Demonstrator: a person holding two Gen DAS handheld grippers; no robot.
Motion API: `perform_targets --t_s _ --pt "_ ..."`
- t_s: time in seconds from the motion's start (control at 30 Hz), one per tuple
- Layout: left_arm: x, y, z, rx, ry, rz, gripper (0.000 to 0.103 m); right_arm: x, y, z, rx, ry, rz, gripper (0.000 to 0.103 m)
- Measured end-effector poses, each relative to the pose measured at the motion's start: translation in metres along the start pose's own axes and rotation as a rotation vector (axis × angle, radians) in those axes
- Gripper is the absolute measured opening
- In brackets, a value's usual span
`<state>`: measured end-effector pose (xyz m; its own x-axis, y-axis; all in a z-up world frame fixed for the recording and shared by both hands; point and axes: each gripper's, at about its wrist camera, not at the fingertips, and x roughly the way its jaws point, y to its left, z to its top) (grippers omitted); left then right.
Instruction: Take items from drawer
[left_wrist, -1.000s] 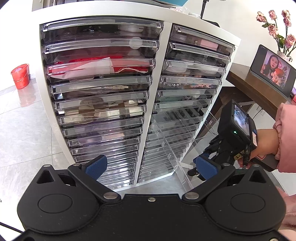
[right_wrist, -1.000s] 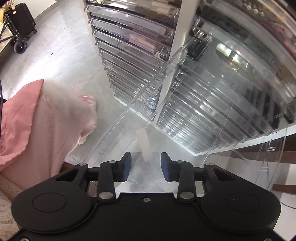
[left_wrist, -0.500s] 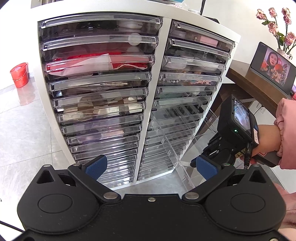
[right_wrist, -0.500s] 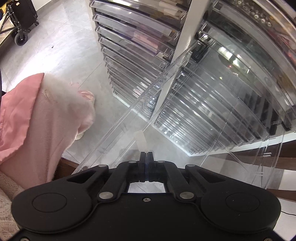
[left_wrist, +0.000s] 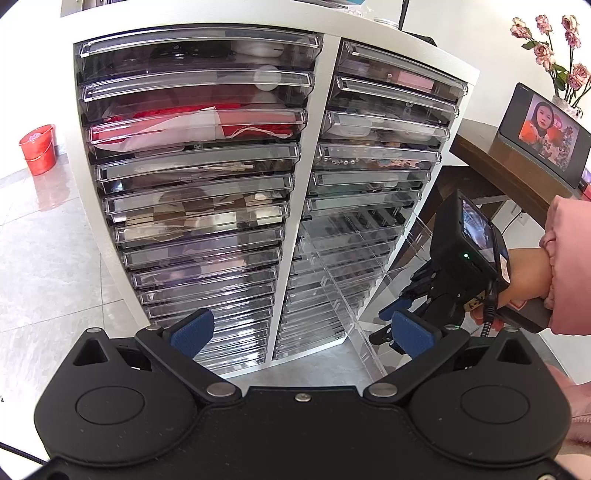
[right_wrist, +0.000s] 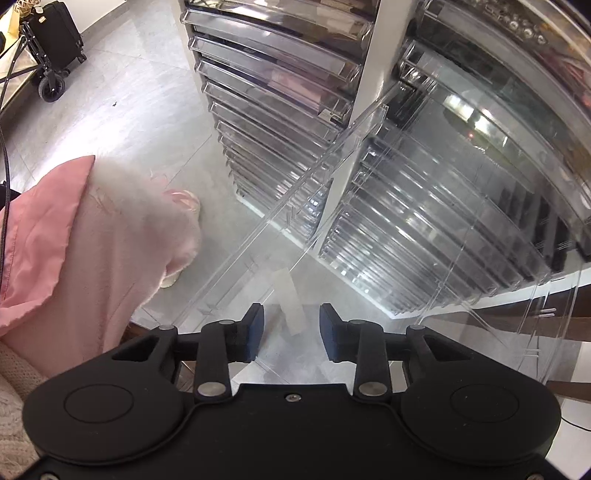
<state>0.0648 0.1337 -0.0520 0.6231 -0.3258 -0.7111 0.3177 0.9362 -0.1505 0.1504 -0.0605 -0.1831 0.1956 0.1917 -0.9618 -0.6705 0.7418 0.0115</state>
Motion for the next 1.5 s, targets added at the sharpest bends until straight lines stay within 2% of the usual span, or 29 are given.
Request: perform_targets --t_s 0.03,0.07,0.17,0.63,0.7,0.73,0.77,0.93,0.97,1.0,1.13,1.17,1.27,1.5 --pt "0.000 0.000 0.000 -0.002 0.000 0.000 0.103 0.000 0.001 0.001 -0.001 0.009 0.001 0.018" --pt "0.000 0.001 0.000 -0.002 0.001 0.001 0.103 0.000 0.002 0.001 -0.003 0.017 0.000 0.006" --pt "0.000 0.000 0.000 -0.001 0.001 0.000 0.103 -0.001 0.006 0.001 -0.011 0.044 -0.007 0.000" --pt "0.001 -0.001 -0.001 0.001 0.002 -0.004 0.103 -0.014 -0.005 -0.010 0.048 -0.019 -0.045 0.000" --pt "0.001 -0.001 -0.001 0.002 0.002 -0.004 0.103 -0.013 -0.005 -0.008 0.046 -0.050 -0.033 0.008" --pt "0.001 -0.001 -0.001 0.001 0.002 -0.003 0.103 -0.012 -0.004 -0.007 0.043 -0.056 -0.030 0.027" --pt "0.001 -0.001 -0.001 0.001 0.003 -0.003 0.103 -0.009 -0.003 -0.006 0.038 -0.055 -0.027 0.038" --pt "0.002 0.001 -0.001 -0.001 0.004 -0.001 0.103 0.002 -0.003 -0.002 0.052 -0.013 -0.012 0.034" --pt "0.002 0.001 -0.001 -0.001 0.005 -0.001 0.103 0.003 -0.004 -0.001 0.063 -0.011 -0.013 0.007" --pt "0.003 0.000 -0.001 -0.002 0.008 0.000 0.103 0.003 -0.005 -0.001 0.074 -0.010 -0.012 0.005" --pt "0.008 -0.002 -0.001 -0.003 0.021 0.001 0.103 0.003 -0.004 -0.005 0.077 -0.022 -0.020 0.004" --pt "0.009 -0.002 -0.001 -0.003 0.024 0.001 0.103 0.002 -0.004 -0.008 0.079 -0.034 -0.021 0.000" --pt "0.012 -0.004 -0.001 -0.004 0.033 0.002 0.103 -0.001 -0.005 -0.025 0.107 -0.092 -0.032 0.000" --pt "0.023 -0.016 0.001 -0.001 0.062 -0.006 0.103 -0.003 -0.023 -0.055 0.217 -0.189 0.022 0.000"
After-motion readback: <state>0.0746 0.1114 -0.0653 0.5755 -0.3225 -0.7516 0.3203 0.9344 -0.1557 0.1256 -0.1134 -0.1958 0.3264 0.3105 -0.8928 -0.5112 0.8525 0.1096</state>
